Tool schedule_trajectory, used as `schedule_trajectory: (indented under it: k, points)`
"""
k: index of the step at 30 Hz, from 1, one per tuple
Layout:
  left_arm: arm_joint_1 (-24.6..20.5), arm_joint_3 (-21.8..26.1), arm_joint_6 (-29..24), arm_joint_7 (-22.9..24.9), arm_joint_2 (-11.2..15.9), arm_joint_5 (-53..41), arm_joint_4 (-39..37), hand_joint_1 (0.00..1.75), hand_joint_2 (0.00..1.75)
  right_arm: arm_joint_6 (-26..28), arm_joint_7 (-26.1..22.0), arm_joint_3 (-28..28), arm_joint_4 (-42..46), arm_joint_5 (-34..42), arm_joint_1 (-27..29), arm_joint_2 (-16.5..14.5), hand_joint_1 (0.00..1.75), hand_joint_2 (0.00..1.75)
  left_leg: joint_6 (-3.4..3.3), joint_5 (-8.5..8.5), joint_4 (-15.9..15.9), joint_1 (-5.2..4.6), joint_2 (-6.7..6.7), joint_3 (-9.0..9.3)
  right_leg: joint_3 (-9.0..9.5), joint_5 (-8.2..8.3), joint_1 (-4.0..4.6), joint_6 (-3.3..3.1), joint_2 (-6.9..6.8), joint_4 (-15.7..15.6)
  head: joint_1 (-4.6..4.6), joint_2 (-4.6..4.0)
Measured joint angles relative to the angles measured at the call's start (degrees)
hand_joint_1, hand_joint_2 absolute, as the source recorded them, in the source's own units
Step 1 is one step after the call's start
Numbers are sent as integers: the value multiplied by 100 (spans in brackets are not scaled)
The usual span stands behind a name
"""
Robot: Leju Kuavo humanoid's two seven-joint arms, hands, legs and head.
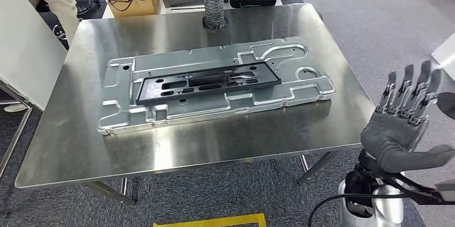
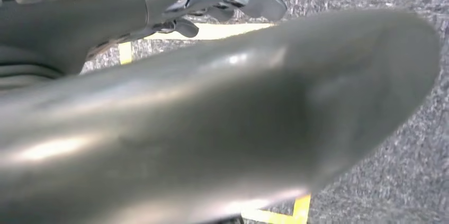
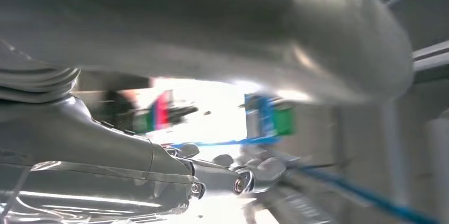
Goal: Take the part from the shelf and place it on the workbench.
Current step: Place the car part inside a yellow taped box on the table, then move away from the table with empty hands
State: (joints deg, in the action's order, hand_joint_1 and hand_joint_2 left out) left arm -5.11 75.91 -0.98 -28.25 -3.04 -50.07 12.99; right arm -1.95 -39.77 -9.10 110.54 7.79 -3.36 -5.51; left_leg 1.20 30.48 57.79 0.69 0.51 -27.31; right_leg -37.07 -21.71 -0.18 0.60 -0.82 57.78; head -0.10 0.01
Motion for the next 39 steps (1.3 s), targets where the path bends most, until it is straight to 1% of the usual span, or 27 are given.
schedule_trajectory:
  k: [3,4,5,7,8,9,10,12,14,15,16,18,19,20,22,23,24,25,26,27,29,31,33,34,35,38,39]
  points:
    - [19,13,-21,-25,-5,22,1,0,0,288,28,-10,-499,-50,361,2,0,0,-153,-73,-67,-9,-14,-45,-29,45,-16,106,7,23,-22,-1]
    - [22,19,-34,-29,-8,28,1,0,0,387,52,-10,-670,-91,454,9,0,0,-199,-135,-77,-4,-28,-95,-74,-97,-30,138,15,123,-13,-1]
    - [23,26,-47,-33,-11,31,1,0,0,481,80,-10,-842,-131,520,23,0,0,-235,-204,-87,3,-42,-159,-147,-337,-44,167,24,329,-4,-1]
    - [24,35,-63,-43,-13,26,1,0,0,672,150,-10,-1225,-197,601,71,0,0,-270,-336,-79,-6,-59,-322,-339,-928,-62,217,32,1027,16,-1]
    - [29,38,-64,-47,-13,20,1,0,0,756,187,-10,-1413,-214,634,95,0,0,-273,-405,-73,-12,-64,-412,-400,-1091,-68,232,33,1377,17,-1]
    - [36,39,-64,-51,-13,12,1,0,0,834,225,-11,-1603,-226,665,115,0,0,-271,-472,-66,-18,-66,-504,-396,-1117,-70,237,33,1601,16,-1]
    - [44,39,-63,-55,-13,-2,1,0,0,899,263,-17,-1787,-232,687,130,0,0,-264,-538,-58,-24,-66,-595,-294,-1024,-69,231,34,1632,17,0]
    - [55,39,-58,-62,-14,-26,1,0,0,1016,324,-46,-2157,-255,700,150,0,0,-246,-654,-40,-35,-64,-752,220,-743,-60,180,38,1068,16,0]
    - [59,39,-52,-73,-27,-44,1,0,0,1124,370,-97,-2526,-331,680,160,0,0,-204,-756,-36,-51,-59,-839,826,-745,-26,100,44,200,9,0]
    - [59,39,-50,-79,-34,-49,1,0,0,1178,376,-128,-2721,-393,663,163,0,0,-172,-804,-45,-48,-58,-849,999,-791,-3,61,49,-77,23,-1]
    - [59,39,-50,-84,-40,-56,1,0,0,1236,369,-162,-2951,-468,638,165,0,0,-136,-853,-60,-41,-58,-850,1060,-822,20,30,52,-210,36,0]
    - [69,40,-49,-89,-42,-75,1,0,0,1352,308,-231,-3436,-638,585,167,0,0,-64,-910,-83,-22,-54,-862,1008,-708,25,-36,42,-263,70,0]
    - [76,40,-49,-89,-42,-86,1,0,0,1410,272,-260,-3686,-731,551,166,0,0,-40,-806,-15,-18,-50,-907,955,-632,14,-72,33,-290,65,0]
    - [82,41,-48,-88,-42,-96,1,0,0,1470,227,-286,-3946,-830,519,164,0,0,-19,-591,159,-16,-46,-977,885,-547,0,-104,25,-319,45,0]
    - [80,40,-45,-86,-43,-110,1,0,0,1607,126,-336,-4479,-1044,456,160,0,0,7,34,828,-6,-46,-1157,708,-396,0,-141,17,-329,10,-1]
    - [80,40,-44,-85,-43,-120,1,0,0,1679,82,-366,-4761,-1154,427,160,0,0,21,246,1198,-4,-46,-1217,615,-330,8,-144,13,-319,-4,-1]
    - [81,39,-44,-85,-43,-129,1,0,0,1743,51,-395,-5022,-1259,400,160,0,0,30,313,1471,-4,-47,-1222,516,-266,15,-143,9,-302,-3,-1]
    - [83,39,-44,-86,-42,-134,1,0,0,1796,34,-420,-5283,-1357,372,160,0,0,31,237,1577,-5,-47,-1145,411,-206,19,-137,7,-273,-5,-1]
    - [83,39,-44,-87,-40,-139,1,0,0,1840,25,-440,-5536,-1448,347,160,0,0,25,73,1486,-6,-47,-970,303,-153,19,-126,7,-232,-5,-1]
    - [80,39,-44,-89,-38,-142,1,0,0,1893,16,-454,-5760,-1537,325,160,0,0,11,-84,1200,-6,-46,-695,199,-106,18,-110,7,-181,-7,-1]
    - [61,39,-44,-91,-33,-150,2,0,0,2058,7,-472,-6214,-1723,252,162,0,0,-29,-78,363,-26,-45,-69,44,-28,29,-63,13,-80,-5,0]
    - [43,39,-39,-97,-30,-157,2,0,0,2301,36,-492,-6740,-1958,142,184,0,87,-82,80,-115,-53,-42,204,-1,55,38,-3,14,-40,-15,1]
    - [41,39,-32,-110,-32,-166,1,0,0,2569,125,-505,-7332,-2227,58,229,0,87,-164,15,-159,-54,-51,152,-1,121,21,67,17,-49,-40,0]
    - [42,39,-30,-121,-34,-171,1,0,0,2680,235,-504,-7637,-2363,38,253,0,44,-212,-50,-166,-45,-60,107,-27,34,9,102,25,1,-45,0]
    - [44,39,-28,-135,-37,-177,1,0,0,2754,372,-503,-7913,-2478,32,276,0,0,-255,-125,-182,-35,-69,46,-77,-169,-5,134,35,145,-32,0]
    - [64,39,-26,-176,-40,-200,1,0,0,2852,927,-461,-8634,-2803,48,343,0,0,-304,-341,-179,-33,-76,-206,-318,-1058,-43,217,54,1144,20,0]
    - [74,39,-26,-185,-41,-209,1,0,0,2872,1119,-422,-8829,-2922,60,362,0,0,-298,-406,-165,-36,-81,-301,-350,-1165,-53,237,55,1460,26,-1]
